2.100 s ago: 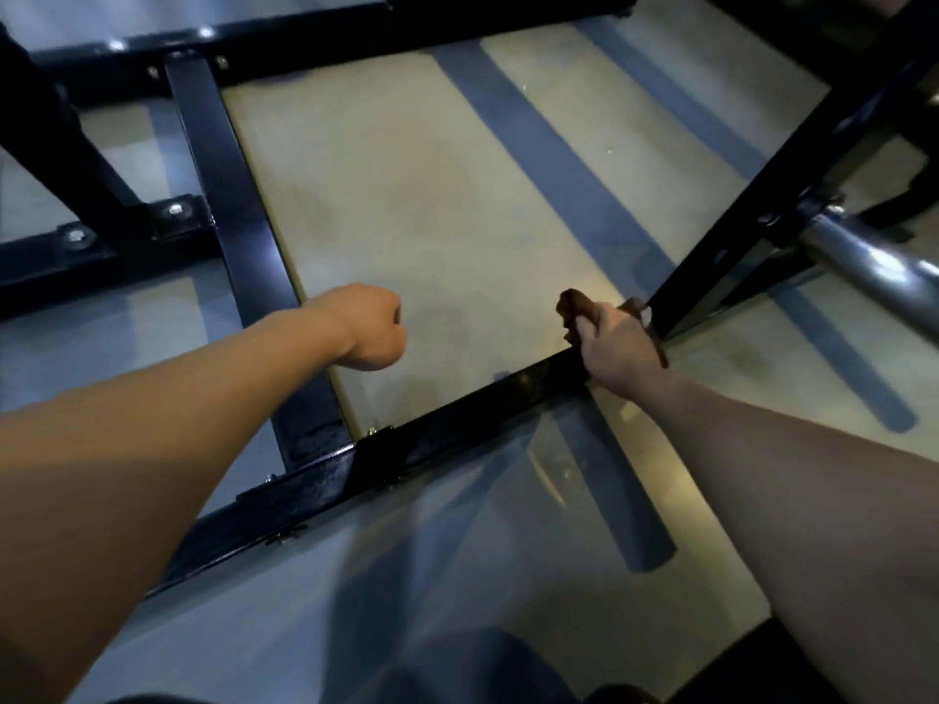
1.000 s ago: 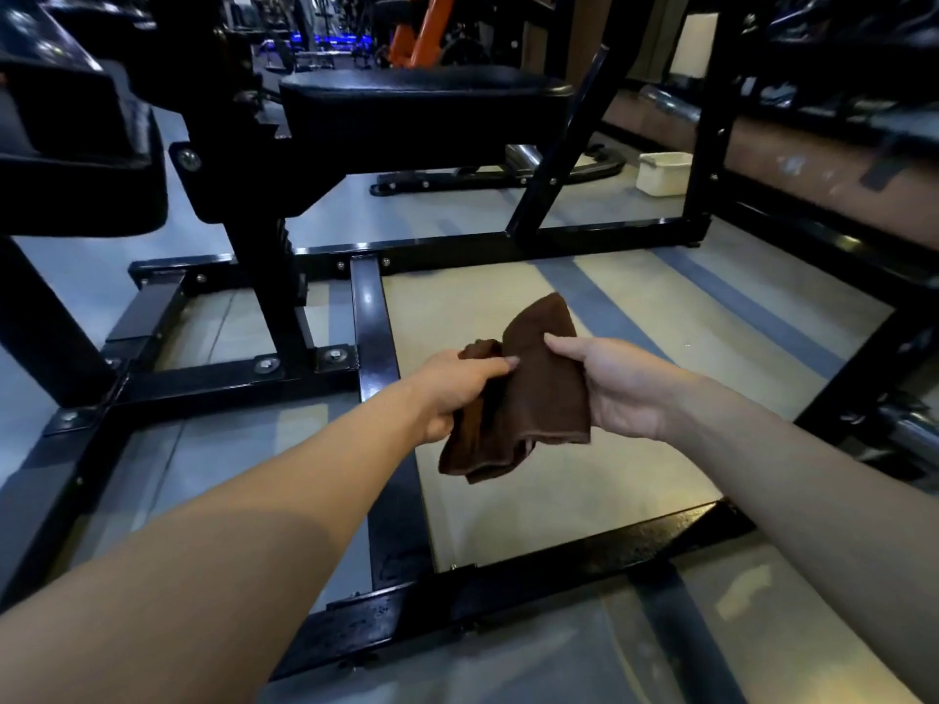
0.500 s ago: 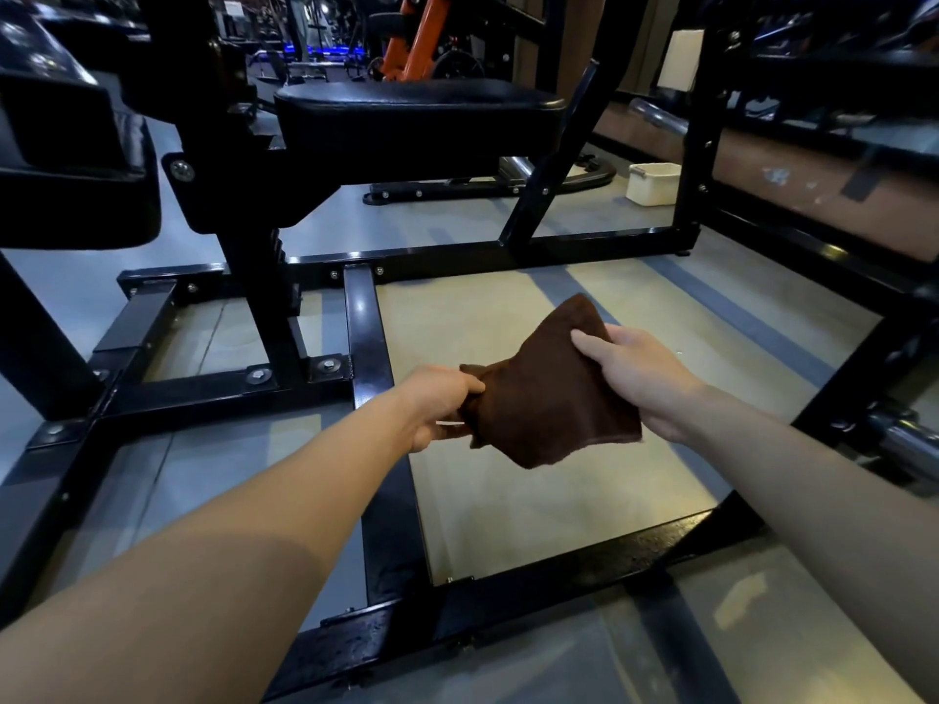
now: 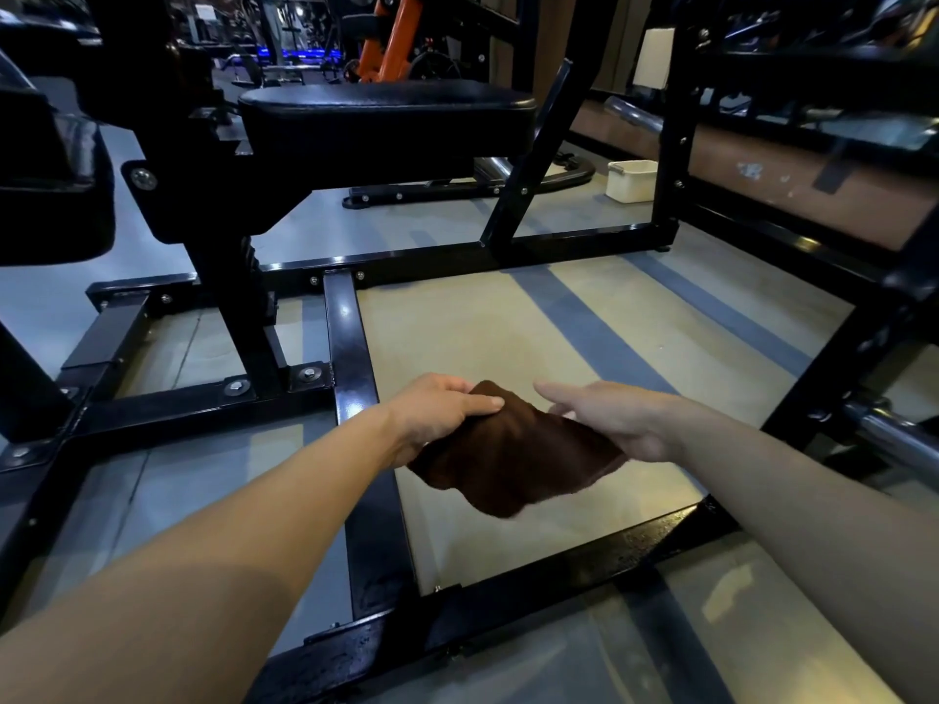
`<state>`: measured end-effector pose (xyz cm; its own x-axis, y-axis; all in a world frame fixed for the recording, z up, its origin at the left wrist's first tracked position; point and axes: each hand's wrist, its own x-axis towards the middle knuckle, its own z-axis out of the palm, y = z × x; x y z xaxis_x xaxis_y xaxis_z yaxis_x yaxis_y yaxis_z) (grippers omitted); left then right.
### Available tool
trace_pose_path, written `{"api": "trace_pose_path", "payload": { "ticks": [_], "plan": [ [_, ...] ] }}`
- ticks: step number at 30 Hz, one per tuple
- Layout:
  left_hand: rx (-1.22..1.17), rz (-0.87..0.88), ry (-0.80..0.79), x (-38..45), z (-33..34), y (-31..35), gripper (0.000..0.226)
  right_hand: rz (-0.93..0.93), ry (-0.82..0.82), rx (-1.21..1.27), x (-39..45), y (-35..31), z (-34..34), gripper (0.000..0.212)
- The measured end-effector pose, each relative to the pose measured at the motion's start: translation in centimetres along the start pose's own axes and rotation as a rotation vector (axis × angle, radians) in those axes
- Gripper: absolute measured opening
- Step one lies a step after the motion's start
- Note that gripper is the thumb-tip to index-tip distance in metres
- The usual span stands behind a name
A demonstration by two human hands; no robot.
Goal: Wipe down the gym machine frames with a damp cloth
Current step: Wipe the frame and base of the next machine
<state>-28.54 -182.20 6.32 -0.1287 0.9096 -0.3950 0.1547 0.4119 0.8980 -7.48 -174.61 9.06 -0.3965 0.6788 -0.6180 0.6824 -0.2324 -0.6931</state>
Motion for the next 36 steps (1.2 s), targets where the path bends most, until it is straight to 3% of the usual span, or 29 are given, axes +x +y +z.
{"api": "trace_pose_path", "payload": {
  "ticks": [3,5,7,10,13,14,17,21,23,25,27,29,33,36],
  "plan": [
    [-0.217,0.006,0.022,0.1,0.4,0.3,0.027,0.059,-0.189,0.545,0.9,1.2,-0.8,0.083],
    [-0.38,-0.01,0.052,0.4,0.4,0.7,0.028,0.021,-0.142,0.992,1.9,1.7,-0.9,0.083],
    [-0.482,-0.046,0.067,0.5,0.3,1.2,0.028,-0.033,-0.101,1.209,2.8,1.9,-0.6,0.081],
    [-0.573,-0.137,0.097,0.6,0.2,1.4,0.03,-0.058,-0.209,0.928,2.9,1.8,1.0,0.077],
    [-0.513,-0.201,0.145,0.5,-0.1,1.0,0.03,-0.044,-0.154,0.582,2.9,1.4,2.1,0.031],
    [-0.479,-0.218,0.152,0.3,-0.2,0.9,0.027,-0.054,-0.07,0.528,3.0,1.3,2.3,0.03],
    [-0.379,-0.21,0.176,-0.1,-0.9,0.7,0.017,-0.164,0.117,0.509,3.2,1.3,2.5,0.054],
    [-0.297,-0.11,0.301,0.3,-1.2,0.1,0.019,-0.331,0.274,0.411,4.1,1.5,2.6,0.025],
    [-0.224,-0.058,0.378,0.8,-1.2,-0.2,0.019,-0.395,0.305,0.31,4.4,1.5,2.9,0.019],
    [-0.222,-0.019,0.4,1.1,-1.5,-0.3,0.026,-0.418,0.232,0.264,4.3,1.3,3.1,0.035],
    [-0.202,0.007,0.332,0.9,-1.9,-0.3,0.032,-0.409,0.218,0.138,4.2,1.3,3.2,0.057],
    [-0.098,0.014,0.199,0.7,-2.0,-0.4,0.044,-0.428,0.276,-0.069,4.2,1.4,3.5,0.065],
    [0.338,0.026,0.124,0.7,-1.7,-1.1,0.052,-0.486,0.409,-0.221,4.2,1.3,3.9,0.041],
    [0.387,-0.001,0.139,0.5,-1.9,-1.3,0.041,-0.486,0.379,-0.198,4.0,1.3,3.7,0.015]
  ]
}}
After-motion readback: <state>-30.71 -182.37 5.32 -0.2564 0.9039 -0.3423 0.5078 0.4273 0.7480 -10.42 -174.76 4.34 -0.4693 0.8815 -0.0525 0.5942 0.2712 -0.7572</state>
